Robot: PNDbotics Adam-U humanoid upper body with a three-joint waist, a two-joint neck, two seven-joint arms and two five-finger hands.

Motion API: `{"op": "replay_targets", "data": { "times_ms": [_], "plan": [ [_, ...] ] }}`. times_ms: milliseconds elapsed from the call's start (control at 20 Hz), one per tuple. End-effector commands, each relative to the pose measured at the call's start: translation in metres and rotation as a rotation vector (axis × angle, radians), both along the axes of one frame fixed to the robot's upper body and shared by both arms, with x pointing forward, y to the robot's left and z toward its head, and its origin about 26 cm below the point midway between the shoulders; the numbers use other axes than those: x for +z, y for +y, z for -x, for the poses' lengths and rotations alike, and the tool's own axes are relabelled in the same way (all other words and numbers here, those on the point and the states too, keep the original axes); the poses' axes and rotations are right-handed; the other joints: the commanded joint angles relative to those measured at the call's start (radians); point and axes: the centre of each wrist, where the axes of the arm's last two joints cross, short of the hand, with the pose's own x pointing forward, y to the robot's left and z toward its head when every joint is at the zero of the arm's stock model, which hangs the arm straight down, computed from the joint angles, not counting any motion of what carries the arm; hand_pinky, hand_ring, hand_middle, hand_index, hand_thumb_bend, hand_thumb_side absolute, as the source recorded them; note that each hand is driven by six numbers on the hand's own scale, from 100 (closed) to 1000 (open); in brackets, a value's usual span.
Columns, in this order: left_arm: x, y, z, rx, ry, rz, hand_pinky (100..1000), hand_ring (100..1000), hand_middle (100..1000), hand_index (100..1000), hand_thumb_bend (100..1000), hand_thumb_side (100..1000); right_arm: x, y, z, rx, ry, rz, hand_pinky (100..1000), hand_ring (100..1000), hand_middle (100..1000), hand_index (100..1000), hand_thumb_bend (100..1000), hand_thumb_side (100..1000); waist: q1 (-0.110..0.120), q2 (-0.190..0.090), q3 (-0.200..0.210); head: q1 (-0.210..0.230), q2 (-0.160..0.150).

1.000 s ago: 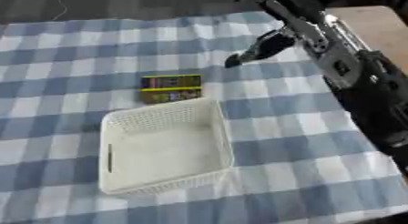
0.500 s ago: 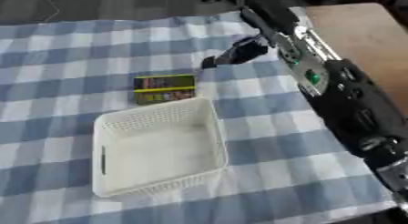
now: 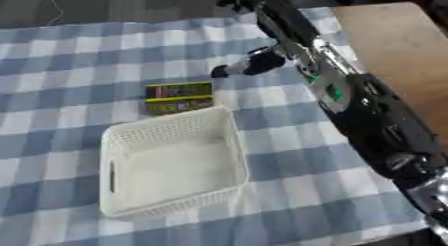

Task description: Pick up objects on the table and place them in the box.

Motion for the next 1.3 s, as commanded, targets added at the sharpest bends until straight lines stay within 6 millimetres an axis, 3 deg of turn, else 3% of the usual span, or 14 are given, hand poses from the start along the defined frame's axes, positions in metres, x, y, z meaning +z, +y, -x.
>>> {"op": "replay_targets", "data": {
  "times_ms": [50, 1300],
  "plan": [
    [0.008, 0.001, 0.002, -0.001, -0.032, -0.01, 622, 634, 785, 809, 760, 616, 0.009, 0.004, 0.002, 0.016, -0.01, -0.022, 100, 649, 722, 802, 931, 521, -0.001, -0.017, 0.0, -0.008, -0.015],
    [0.014, -0.006, 0.0, -0.043, -0.057, 0.007, 627, 637, 785, 808, 768, 610, -0.005, 0.029, -0.009, 0.013, 0.016, -0.025, 100, 623, 719, 806, 916, 544, 0.0, -0.011, 0.021, -0.019, -0.02]
  ]
}}
